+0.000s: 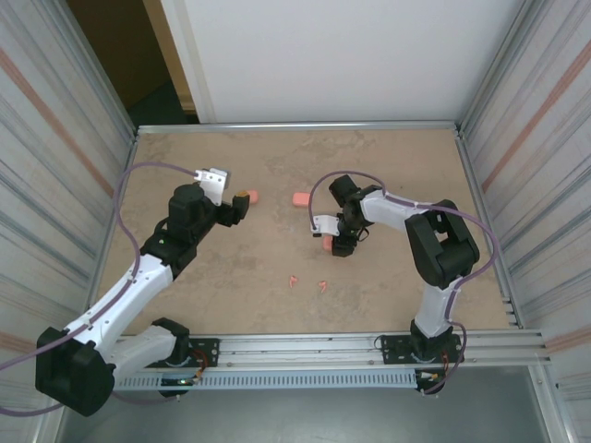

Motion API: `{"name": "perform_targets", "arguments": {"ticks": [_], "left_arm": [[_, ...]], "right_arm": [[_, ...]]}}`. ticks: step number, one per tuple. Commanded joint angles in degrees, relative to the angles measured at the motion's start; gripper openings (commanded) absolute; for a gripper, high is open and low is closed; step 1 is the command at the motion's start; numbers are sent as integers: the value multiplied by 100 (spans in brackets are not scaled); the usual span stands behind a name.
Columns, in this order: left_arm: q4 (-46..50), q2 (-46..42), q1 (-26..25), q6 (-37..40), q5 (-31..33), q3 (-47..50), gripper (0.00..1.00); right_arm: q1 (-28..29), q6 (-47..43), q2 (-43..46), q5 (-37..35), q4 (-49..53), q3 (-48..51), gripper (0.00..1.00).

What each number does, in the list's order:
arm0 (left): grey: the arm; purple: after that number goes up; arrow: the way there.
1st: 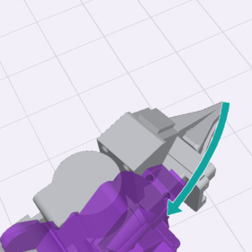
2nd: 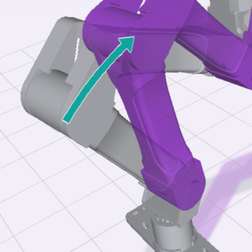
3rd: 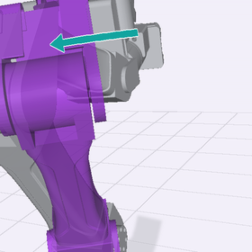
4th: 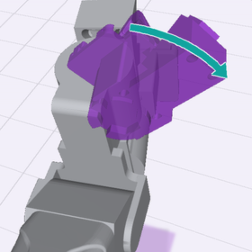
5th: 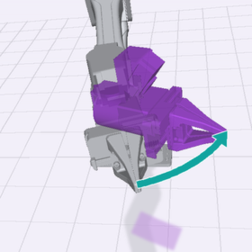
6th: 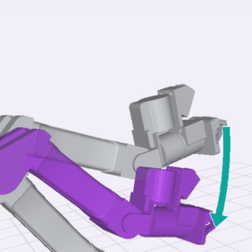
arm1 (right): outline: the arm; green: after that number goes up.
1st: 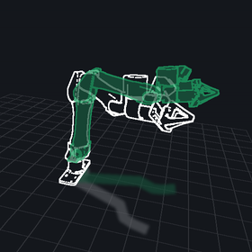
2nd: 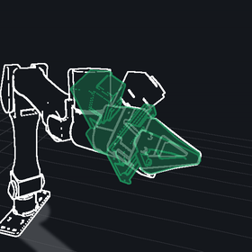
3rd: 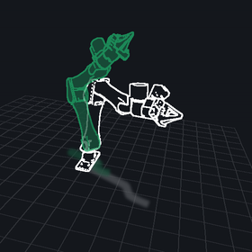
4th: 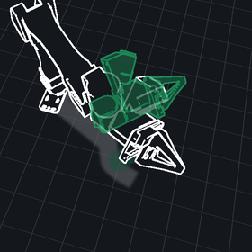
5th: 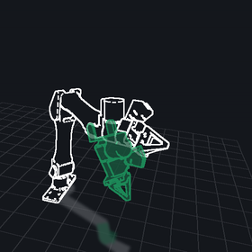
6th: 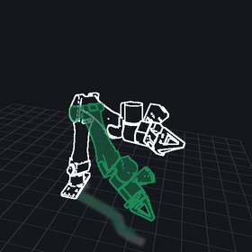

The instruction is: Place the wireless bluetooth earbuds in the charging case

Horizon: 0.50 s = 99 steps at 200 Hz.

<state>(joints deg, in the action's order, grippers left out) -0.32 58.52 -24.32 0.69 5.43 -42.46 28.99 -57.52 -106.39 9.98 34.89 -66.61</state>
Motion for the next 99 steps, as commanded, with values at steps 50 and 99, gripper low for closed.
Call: {"name": "perform_targets", "arguments": {"ticks": [50, 99], "left_arm": [[-144, 45, 59, 11, -54, -17, 82], [-55, 11, 61, -49, -231, -71, 82]], "right_arm": [[27, 70, 4, -50, 97, -121, 36], [28, 178, 605, 135, -180, -11, 36]]}}
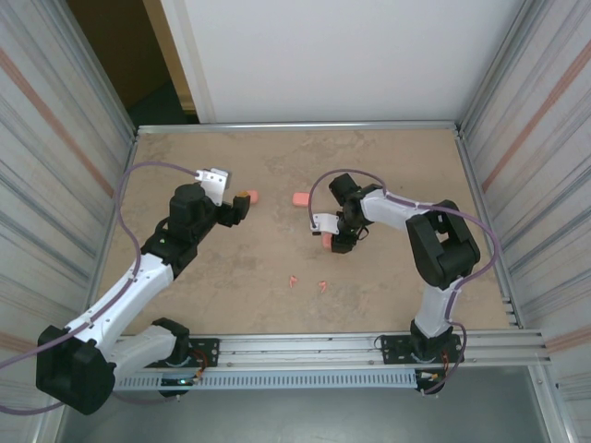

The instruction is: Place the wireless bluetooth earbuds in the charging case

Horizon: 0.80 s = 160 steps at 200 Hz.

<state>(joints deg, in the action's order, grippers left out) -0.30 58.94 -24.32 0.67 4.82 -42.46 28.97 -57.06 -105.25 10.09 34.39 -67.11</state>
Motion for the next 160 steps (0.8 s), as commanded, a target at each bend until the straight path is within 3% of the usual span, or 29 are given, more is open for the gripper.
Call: {"name": "perform_targets", "arguments": {"ticks": [1, 87, 160], "left_arm": [[-53, -31, 60, -52, -176, -70, 82], [293, -217, 59, -947, -1094, -443, 82], [-91, -113, 59, -1575, -1889, -505, 82]], "right_arm": [[30, 137, 507, 129, -132, 36, 36], [132, 483, 1724, 451, -630, 150, 35], [272, 702, 2609, 455, -1377, 430, 35]]}}
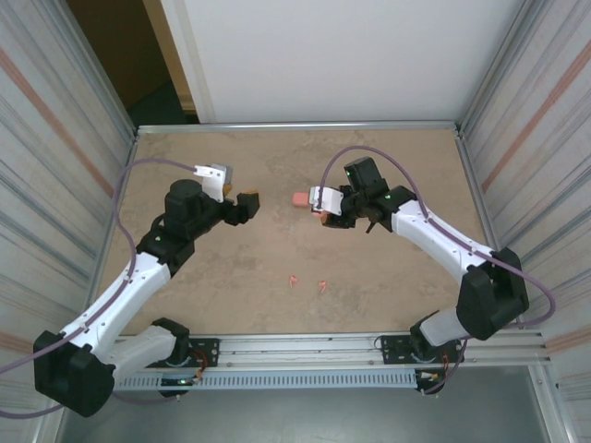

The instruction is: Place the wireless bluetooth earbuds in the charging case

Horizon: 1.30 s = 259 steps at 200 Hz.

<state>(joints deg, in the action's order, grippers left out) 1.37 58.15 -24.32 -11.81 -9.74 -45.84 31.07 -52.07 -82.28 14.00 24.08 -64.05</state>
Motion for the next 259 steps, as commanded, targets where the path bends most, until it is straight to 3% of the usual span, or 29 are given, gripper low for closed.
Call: {"name": "perform_targets", "arguments": {"ticks": [1, 57, 110, 183, 259], "left_arm": [[-258, -29, 59, -333, -442, -164, 82], [-843, 476, -113, -1006, -1402, -144, 79], [-1218, 1211, -724, -1223, -1472, -361, 78], [-1767, 2131, -1035, -1817, -1688, -694, 74], [-1930, 2585, -1168, -2071, -1841, -882, 64]], "right_arm": [[64, 209, 319, 52, -361, 127, 35], [92, 490, 676, -110, -924, 415, 35], [164, 521, 767, -10, -980, 412, 35], [281, 661, 783, -29, -1162, 525, 35], [299, 747, 793, -36, -1299, 604, 35]]}}
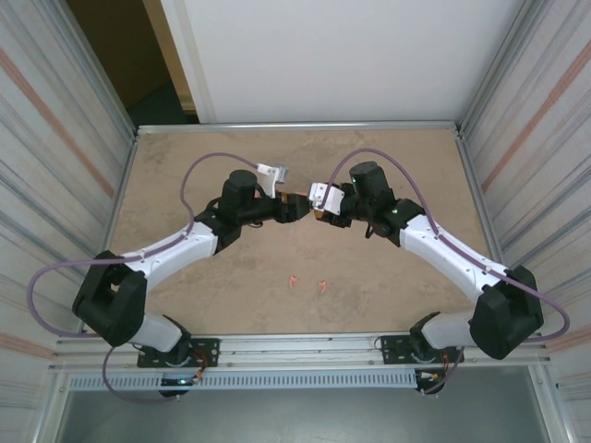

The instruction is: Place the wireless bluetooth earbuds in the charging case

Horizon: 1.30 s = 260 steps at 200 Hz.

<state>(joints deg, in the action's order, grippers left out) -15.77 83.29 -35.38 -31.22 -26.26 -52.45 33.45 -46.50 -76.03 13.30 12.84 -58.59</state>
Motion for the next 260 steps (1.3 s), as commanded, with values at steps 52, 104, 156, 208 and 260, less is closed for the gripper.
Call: {"name": "perform_targets", "arguments": {"ticks": [52, 104, 156, 208, 260], "left_arm": [[-311, 197, -121, -226, -342, -241, 58], [-406, 344, -204, -279, -464, -283, 53], [-597, 424, -207, -383, -596, -252, 42], [-596, 425, -207, -365, -681, -271, 28], [-616, 343, -207, -325, -670, -257, 13]], "right_arm": [[63, 241, 168, 2, -308, 128, 35], [65, 273, 176, -25, -379, 146, 35], [63, 303, 212, 30, -401, 155, 35], [65, 342, 194, -53, -431, 159, 36], [21, 454, 202, -44, -353, 119, 40]]}}
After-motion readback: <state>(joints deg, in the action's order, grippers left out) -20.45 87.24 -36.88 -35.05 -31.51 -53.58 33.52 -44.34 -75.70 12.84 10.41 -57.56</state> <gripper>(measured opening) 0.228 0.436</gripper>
